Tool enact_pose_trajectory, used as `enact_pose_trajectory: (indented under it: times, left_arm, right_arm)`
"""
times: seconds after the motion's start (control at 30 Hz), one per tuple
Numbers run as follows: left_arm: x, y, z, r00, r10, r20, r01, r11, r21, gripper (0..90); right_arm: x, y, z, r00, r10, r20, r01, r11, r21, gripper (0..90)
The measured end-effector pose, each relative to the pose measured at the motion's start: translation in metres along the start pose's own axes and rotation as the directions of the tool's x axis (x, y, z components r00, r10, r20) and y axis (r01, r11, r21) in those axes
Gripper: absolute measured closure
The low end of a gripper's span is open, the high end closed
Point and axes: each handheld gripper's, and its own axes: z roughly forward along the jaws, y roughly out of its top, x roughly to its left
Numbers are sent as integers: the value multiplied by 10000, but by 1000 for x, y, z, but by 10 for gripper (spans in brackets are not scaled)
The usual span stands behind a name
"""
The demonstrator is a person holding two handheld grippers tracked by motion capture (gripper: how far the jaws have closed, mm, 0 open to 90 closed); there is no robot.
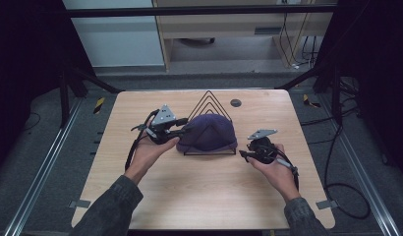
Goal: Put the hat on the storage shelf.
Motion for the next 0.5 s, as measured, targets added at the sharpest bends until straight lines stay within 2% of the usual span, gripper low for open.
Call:
enact_pose_trajectory:
  times: [0.1, 0.2, 0.23, 0.27, 0.37, 0.4, 0.43, 0.5]
  left_arm:
    - [-1, 1, -4, 10000, -33, -1, 33, 10000, 36, 525]
    - [-7, 2, -9, 9999, 153, 10, -154, 9997, 188, 408]
    - [-9, 3, -10, 9998, 200, -19, -199, 9995, 255, 408]
    - [-11, 3, -10, 9997, 228, -12, -227, 9992, 324, 340]
    - [-15, 4, -12, 9998, 209, -10, -208, 9989, 416, 251]
    - [-17, 4, -12, 9999, 151, -18, -150, 9987, 488, 251]
    - [-19, 4, -12, 10000, 66, 40, -69, 9978, 652, 188]
    - [-22, 3, -12, 9999, 78, 67, -83, 9967, 802, 162]
  right_arm:
    - [1, 0, -1, 10000, 37, 59, -37, 10000, 7, 551]
    - [2, 1, -2, 9999, 116, 58, -116, 9999, 1, 531]
    - [2, 1, -2, 9999, 116, 58, -116, 9999, 1, 531]
    - [3, 1, -3, 9999, 126, 65, -126, 9999, 5, 516]
    - [5, 2, -5, 9999, 149, 48, -148, 9999, -79, 498]
    - [6, 3, -6, 9998, 189, 19, -189, 9997, -125, 488]
    - [8, 4, -9, 9997, 226, -7, -226, 9995, -209, 459]
    - [10, 6, -12, 9996, 280, -19, -281, 9992, -296, 427]
